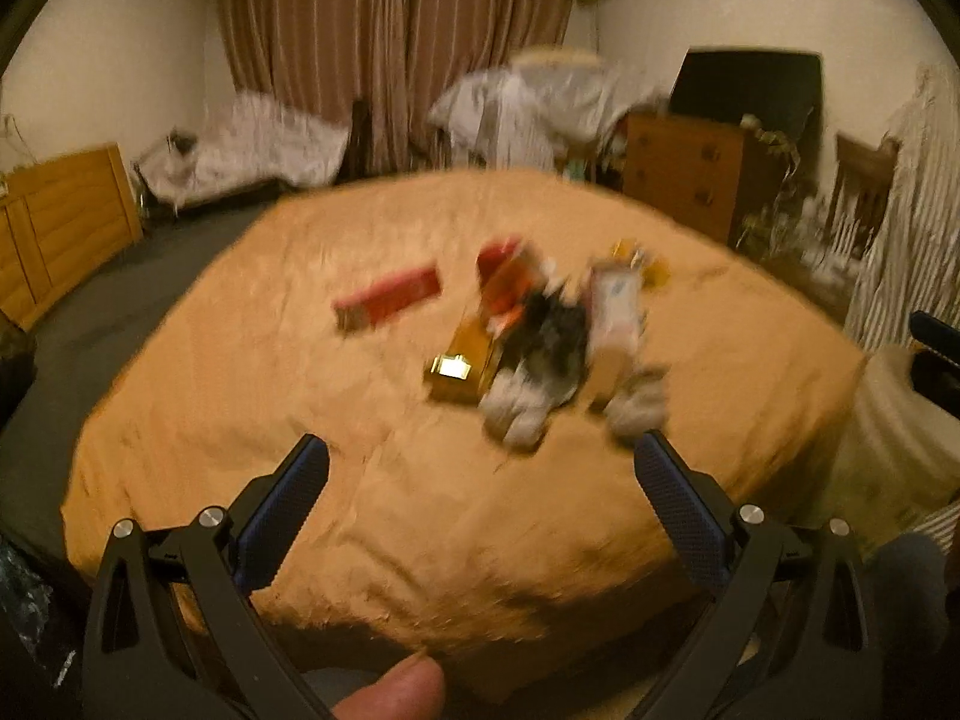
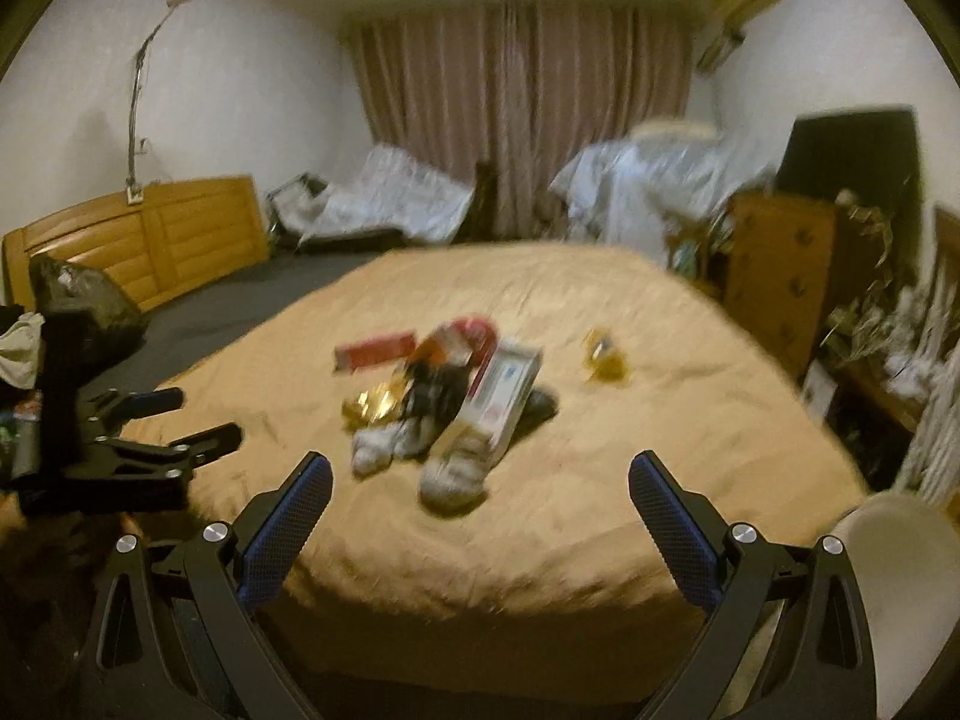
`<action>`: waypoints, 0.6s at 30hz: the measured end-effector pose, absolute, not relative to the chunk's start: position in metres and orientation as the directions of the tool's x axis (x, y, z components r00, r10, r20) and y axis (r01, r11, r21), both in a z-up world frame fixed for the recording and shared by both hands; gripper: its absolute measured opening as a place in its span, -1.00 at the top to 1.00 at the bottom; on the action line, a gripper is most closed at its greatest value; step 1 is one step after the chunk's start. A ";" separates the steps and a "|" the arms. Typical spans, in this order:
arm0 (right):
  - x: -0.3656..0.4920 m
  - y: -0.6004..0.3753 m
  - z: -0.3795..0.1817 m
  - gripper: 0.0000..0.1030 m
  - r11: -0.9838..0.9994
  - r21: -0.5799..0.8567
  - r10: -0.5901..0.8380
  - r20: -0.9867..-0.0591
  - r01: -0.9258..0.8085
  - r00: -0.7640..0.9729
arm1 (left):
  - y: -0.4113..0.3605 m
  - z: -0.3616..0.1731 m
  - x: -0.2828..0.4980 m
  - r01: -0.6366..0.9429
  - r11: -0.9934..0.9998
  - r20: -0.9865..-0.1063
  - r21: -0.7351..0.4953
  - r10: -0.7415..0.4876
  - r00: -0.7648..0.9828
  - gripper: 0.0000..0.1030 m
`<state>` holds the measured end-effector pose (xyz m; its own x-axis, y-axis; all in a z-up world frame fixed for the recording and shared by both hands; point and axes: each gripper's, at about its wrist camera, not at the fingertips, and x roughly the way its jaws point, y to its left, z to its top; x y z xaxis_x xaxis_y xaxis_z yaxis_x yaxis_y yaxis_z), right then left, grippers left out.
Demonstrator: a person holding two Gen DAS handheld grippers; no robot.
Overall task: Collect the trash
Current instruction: 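Grasp the white medicine box with the right tool while the left tool grasps the white towel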
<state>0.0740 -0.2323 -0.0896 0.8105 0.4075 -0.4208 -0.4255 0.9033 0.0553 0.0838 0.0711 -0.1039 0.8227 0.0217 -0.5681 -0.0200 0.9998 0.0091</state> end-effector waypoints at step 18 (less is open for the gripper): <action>0.226 -0.192 -0.200 -0.24 0.819 0.350 0.567 -0.615 -0.454 0.548 | 0.066 -0.188 0.226 0.115 0.978 -0.742 -0.175 -0.208 0.637 -0.78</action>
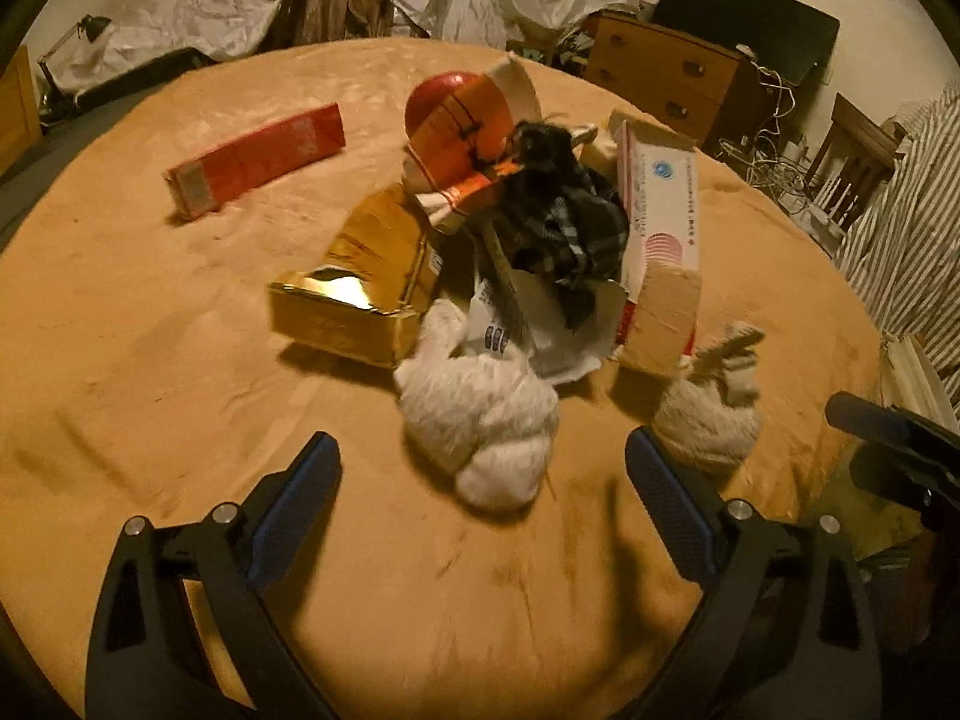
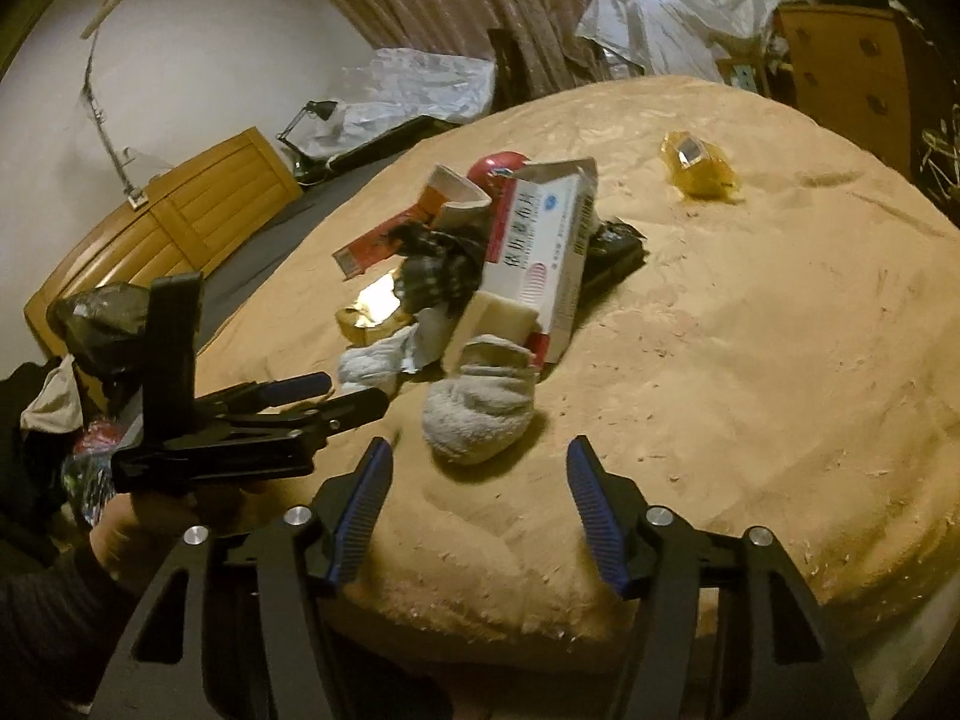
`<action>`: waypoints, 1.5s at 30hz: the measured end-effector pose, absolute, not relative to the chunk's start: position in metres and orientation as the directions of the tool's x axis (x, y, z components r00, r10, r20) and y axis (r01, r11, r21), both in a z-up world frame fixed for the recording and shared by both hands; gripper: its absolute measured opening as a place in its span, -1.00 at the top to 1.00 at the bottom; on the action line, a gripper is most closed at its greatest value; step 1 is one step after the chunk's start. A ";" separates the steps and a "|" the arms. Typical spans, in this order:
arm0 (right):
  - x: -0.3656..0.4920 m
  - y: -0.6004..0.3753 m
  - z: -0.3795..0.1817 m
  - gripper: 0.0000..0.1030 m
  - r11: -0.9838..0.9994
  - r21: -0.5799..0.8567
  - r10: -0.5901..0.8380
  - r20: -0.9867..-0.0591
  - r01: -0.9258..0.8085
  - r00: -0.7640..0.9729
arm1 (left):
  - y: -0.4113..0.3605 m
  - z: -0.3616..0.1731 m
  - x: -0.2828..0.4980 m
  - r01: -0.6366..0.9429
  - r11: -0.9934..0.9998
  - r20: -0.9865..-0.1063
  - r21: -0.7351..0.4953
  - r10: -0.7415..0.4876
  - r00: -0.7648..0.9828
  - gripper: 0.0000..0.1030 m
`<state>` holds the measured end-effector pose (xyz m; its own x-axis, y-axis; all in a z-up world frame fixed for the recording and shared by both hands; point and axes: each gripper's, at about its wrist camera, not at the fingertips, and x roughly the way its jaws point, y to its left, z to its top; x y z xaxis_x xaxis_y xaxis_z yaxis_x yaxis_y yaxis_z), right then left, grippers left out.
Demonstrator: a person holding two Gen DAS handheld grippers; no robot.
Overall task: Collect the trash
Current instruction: 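Grasp the white medicine box with the right tool while the left tool grasps the white towel, then carry the medicine box and towel with both tools over the white bucket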
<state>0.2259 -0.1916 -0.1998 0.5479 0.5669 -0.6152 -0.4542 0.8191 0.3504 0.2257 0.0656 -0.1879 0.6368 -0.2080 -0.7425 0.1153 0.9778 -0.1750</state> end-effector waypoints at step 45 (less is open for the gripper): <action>0.251 -0.182 -0.100 0.65 0.910 0.076 0.406 -0.364 -0.408 0.838 | 0.069 -0.111 0.158 0.051 0.985 -0.501 -0.167 -0.130 0.856 0.18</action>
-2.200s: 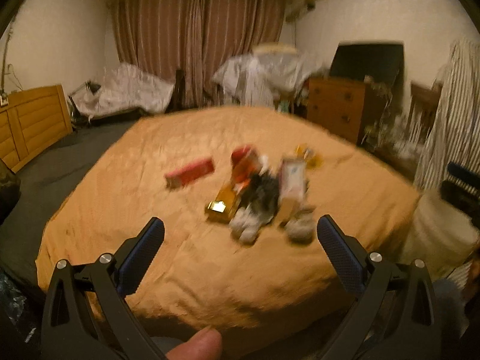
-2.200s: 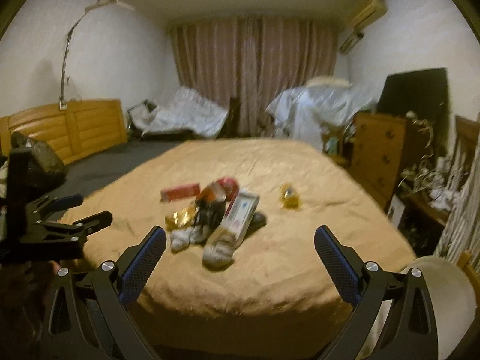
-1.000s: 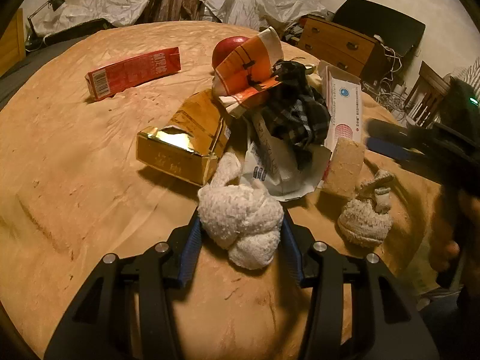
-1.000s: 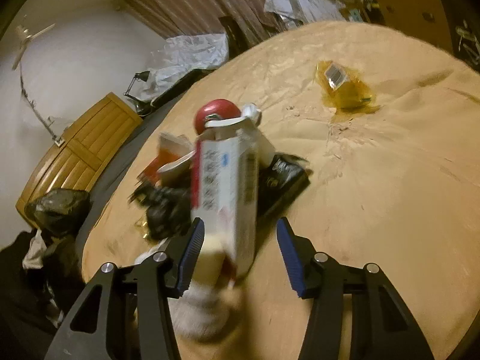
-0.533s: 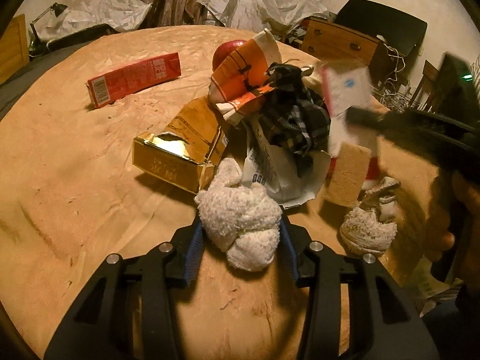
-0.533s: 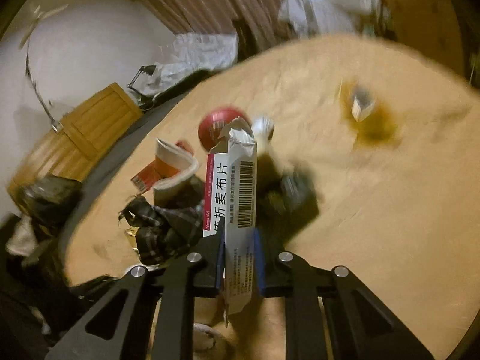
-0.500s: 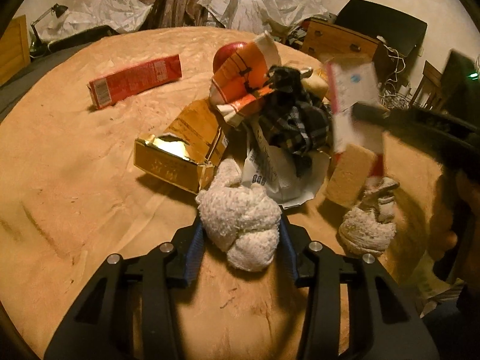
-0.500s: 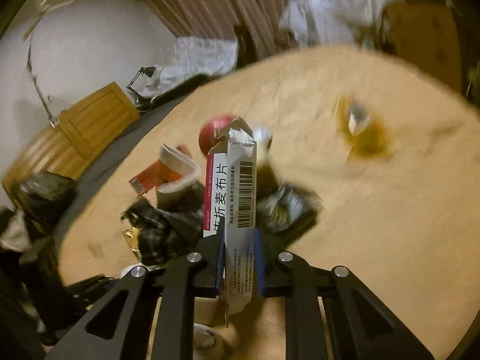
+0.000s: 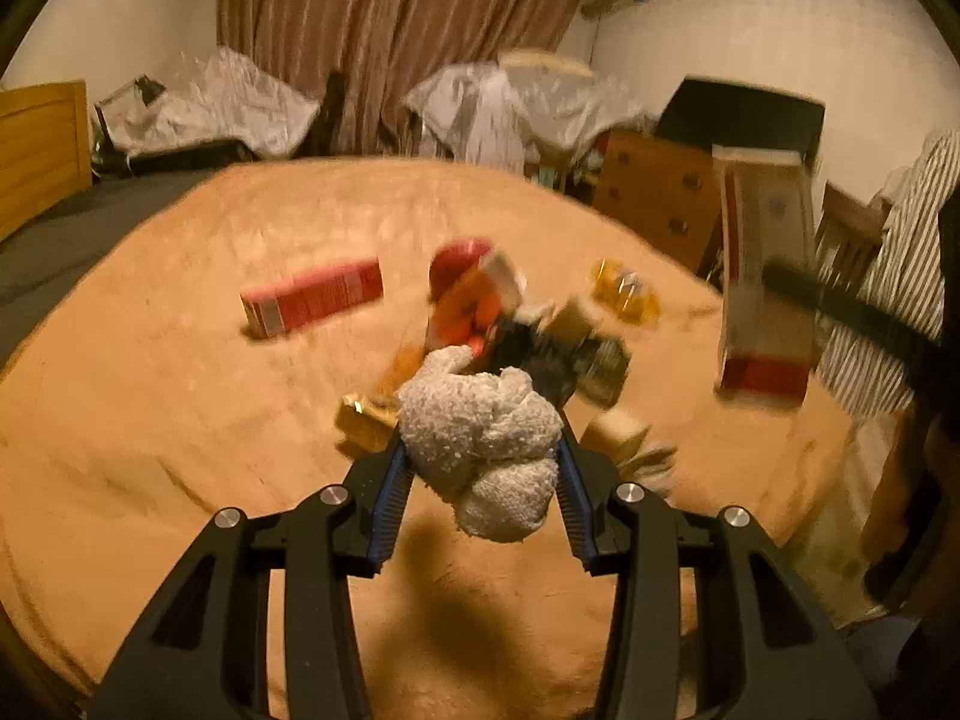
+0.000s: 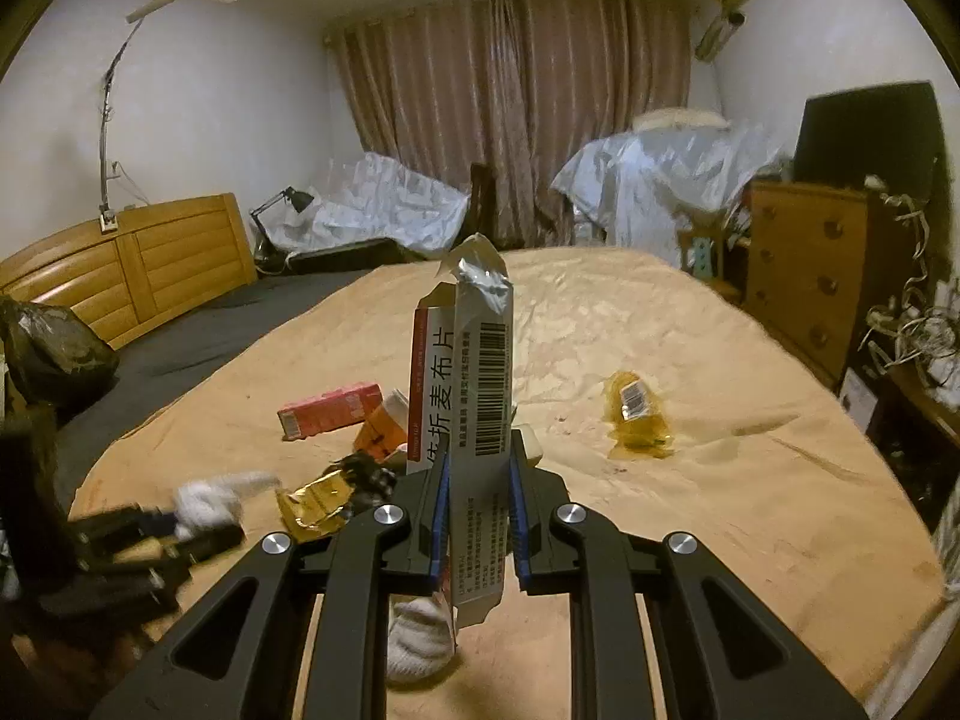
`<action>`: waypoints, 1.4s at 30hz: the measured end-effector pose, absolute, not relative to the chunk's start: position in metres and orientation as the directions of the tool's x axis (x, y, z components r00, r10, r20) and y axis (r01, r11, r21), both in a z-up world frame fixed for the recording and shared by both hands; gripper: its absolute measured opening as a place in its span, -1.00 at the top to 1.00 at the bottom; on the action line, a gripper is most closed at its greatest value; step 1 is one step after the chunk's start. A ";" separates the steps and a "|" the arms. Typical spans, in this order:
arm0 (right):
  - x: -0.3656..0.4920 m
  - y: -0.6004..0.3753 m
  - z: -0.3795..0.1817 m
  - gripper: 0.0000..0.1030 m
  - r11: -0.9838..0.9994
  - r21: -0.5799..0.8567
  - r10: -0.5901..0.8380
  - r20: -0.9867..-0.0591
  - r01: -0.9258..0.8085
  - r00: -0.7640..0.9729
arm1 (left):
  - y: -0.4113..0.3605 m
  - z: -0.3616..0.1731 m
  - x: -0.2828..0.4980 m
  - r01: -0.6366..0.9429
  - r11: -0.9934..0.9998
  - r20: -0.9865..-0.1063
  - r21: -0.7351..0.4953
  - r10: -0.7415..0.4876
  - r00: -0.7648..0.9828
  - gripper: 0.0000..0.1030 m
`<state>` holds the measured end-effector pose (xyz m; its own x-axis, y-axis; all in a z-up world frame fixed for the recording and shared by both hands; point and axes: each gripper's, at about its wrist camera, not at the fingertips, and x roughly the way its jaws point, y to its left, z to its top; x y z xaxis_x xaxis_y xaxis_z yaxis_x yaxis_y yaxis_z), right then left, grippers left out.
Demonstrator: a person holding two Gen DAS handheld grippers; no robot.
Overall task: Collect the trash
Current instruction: 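Carry the medicine box and towel with both tools over the white bucket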
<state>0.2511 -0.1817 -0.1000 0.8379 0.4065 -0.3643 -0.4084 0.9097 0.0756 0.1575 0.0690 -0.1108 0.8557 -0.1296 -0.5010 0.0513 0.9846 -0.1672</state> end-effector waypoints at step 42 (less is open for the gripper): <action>0.094 -0.321 0.012 0.65 0.991 -0.036 0.113 -0.269 -0.127 0.956 | -0.071 -0.015 0.120 0.190 0.980 -0.334 -0.057 -0.198 0.922 0.18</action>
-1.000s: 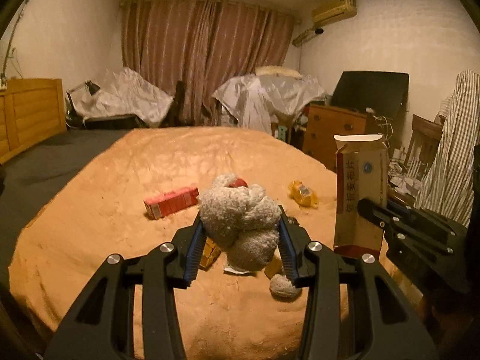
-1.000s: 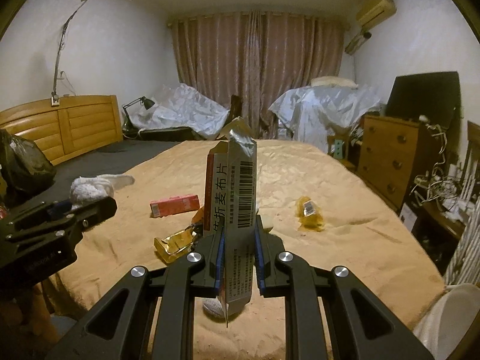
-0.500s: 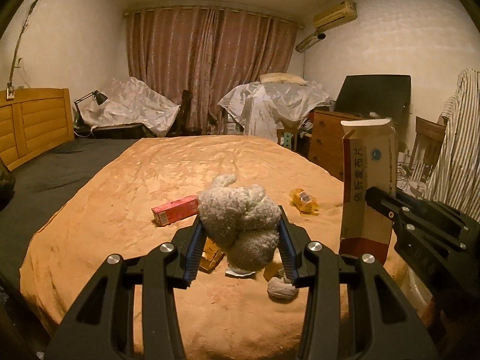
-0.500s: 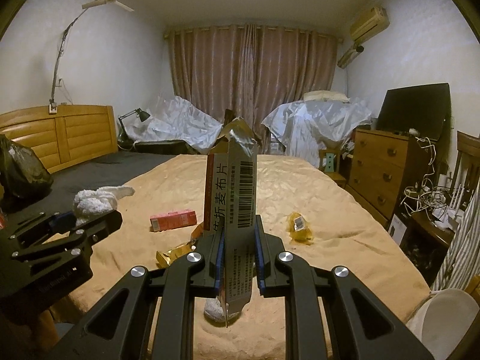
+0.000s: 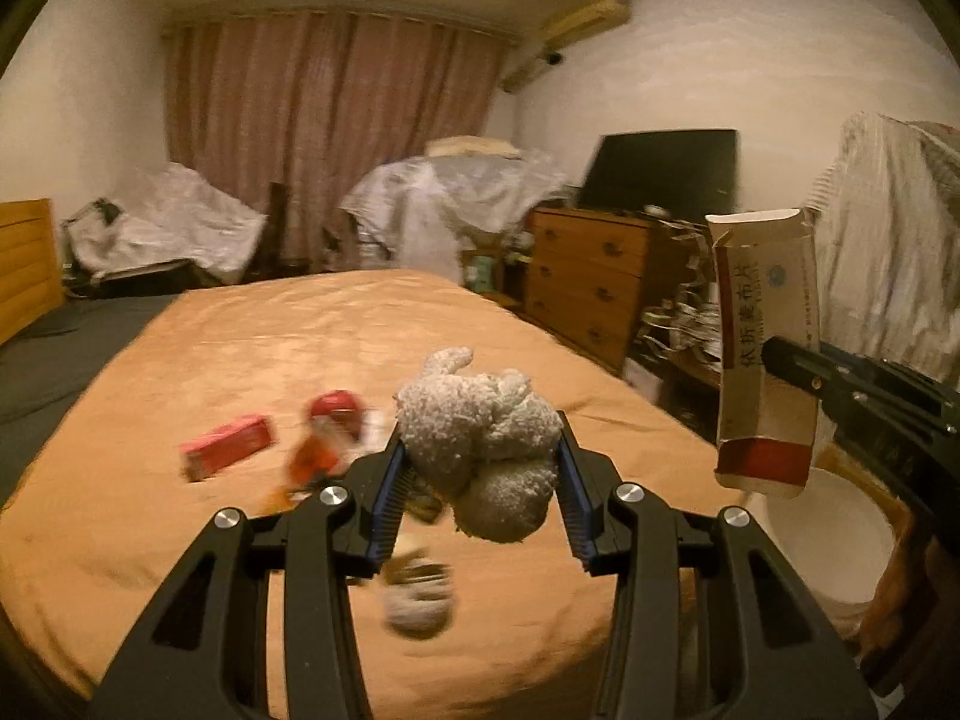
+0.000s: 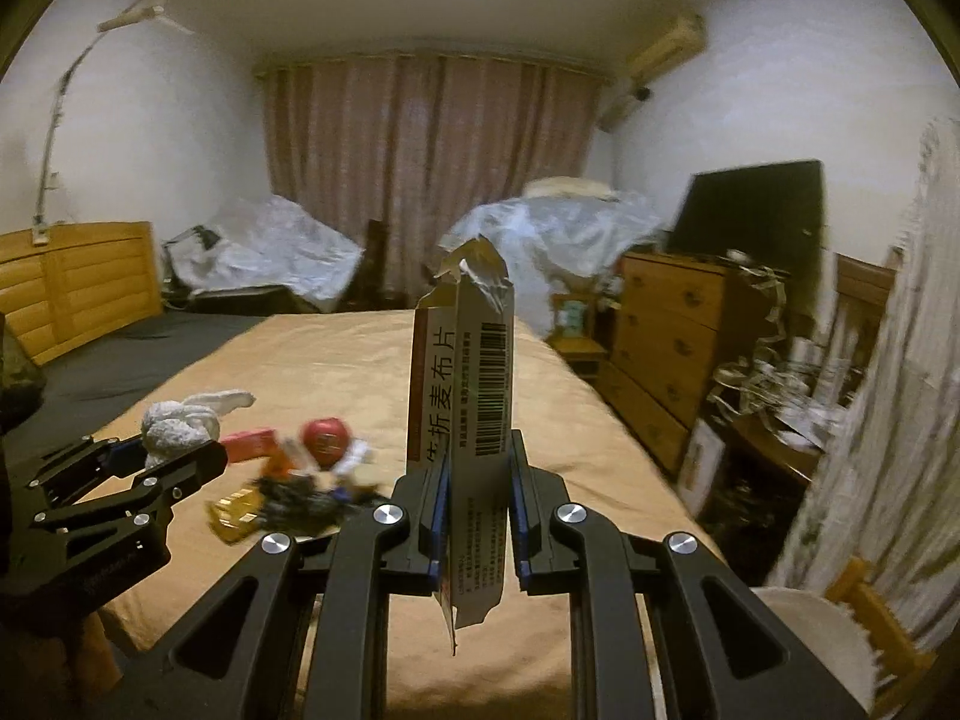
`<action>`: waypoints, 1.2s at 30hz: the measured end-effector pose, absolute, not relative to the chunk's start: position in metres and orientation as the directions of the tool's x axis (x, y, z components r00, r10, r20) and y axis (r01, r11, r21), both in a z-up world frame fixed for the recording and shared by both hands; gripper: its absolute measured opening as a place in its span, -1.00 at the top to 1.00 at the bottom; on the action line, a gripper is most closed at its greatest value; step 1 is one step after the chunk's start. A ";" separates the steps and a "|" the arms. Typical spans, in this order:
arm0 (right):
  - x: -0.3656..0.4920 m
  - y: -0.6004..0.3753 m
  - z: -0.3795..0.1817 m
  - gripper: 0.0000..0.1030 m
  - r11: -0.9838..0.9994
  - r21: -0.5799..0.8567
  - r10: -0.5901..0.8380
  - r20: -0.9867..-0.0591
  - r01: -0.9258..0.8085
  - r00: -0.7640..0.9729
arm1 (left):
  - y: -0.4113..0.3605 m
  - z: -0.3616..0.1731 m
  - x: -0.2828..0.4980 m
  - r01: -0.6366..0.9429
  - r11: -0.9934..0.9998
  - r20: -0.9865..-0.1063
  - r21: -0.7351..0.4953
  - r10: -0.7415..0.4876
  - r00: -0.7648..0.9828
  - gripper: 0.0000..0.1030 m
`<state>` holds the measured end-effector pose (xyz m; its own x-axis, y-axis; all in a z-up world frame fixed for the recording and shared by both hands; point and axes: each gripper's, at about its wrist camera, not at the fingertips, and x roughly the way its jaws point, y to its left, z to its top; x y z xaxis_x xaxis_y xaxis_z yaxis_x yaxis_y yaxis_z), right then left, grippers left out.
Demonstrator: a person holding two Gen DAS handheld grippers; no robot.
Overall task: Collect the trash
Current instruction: 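Carry the medicine box and towel with both tools over the white bucket, then open both tools to drop the box and towel into the bucket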
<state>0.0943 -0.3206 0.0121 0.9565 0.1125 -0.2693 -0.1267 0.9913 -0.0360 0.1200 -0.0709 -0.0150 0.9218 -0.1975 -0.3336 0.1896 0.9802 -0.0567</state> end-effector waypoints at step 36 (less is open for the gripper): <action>0.100 -0.654 -0.116 0.49 0.981 0.117 -0.024 -0.724 0.157 0.689 | -0.337 -0.106 0.191 0.646 0.751 -0.622 -0.134 -0.572 0.535 -0.30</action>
<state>0.0999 -0.6536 -0.1158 0.6893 -0.0239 -0.7241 0.1568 0.9807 0.1169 0.1913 -0.3375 -0.1062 0.5353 -0.5719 -0.6217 0.6464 0.7511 -0.1344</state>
